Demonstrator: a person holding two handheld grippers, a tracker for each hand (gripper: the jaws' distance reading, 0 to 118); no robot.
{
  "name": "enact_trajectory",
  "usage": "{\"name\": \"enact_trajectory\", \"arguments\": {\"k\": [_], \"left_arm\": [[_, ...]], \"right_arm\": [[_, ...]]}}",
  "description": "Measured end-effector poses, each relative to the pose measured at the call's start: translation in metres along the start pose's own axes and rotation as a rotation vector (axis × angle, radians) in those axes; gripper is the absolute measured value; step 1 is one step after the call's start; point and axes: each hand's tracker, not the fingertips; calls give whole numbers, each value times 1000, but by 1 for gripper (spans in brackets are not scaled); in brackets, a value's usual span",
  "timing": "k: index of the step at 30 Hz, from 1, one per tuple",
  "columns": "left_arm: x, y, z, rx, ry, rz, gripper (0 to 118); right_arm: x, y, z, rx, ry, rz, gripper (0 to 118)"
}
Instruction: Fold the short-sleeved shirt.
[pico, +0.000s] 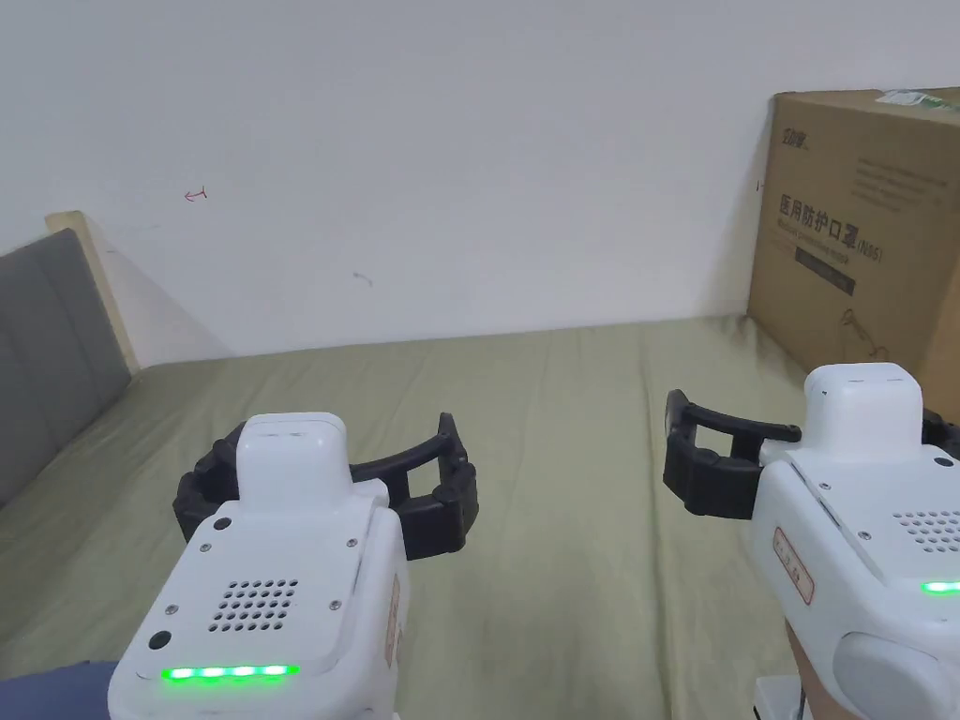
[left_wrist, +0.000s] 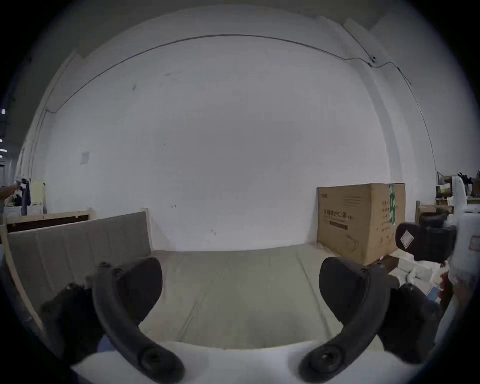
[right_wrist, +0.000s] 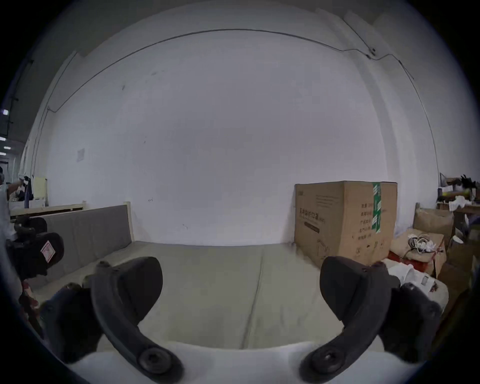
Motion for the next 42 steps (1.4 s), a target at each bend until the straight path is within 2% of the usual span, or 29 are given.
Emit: {"name": "enact_trajectory", "arguments": {"k": [7,16,27,42], "left_arm": [[4,0,2,-2,-37,-17,118],[-2,3,-1,-56,-33,42,118],[1,9,-3,-85,-31,50,118],[-1,8,-5,-114,-23,74,118]], "right_arm": [[-3,6,-2,-23,-10,40,118],[-5,7,2,-43,2,59,118],[-8,5,-2,-89,18,28,118],[-13,-1,-6,-120,26,45,118]]}}
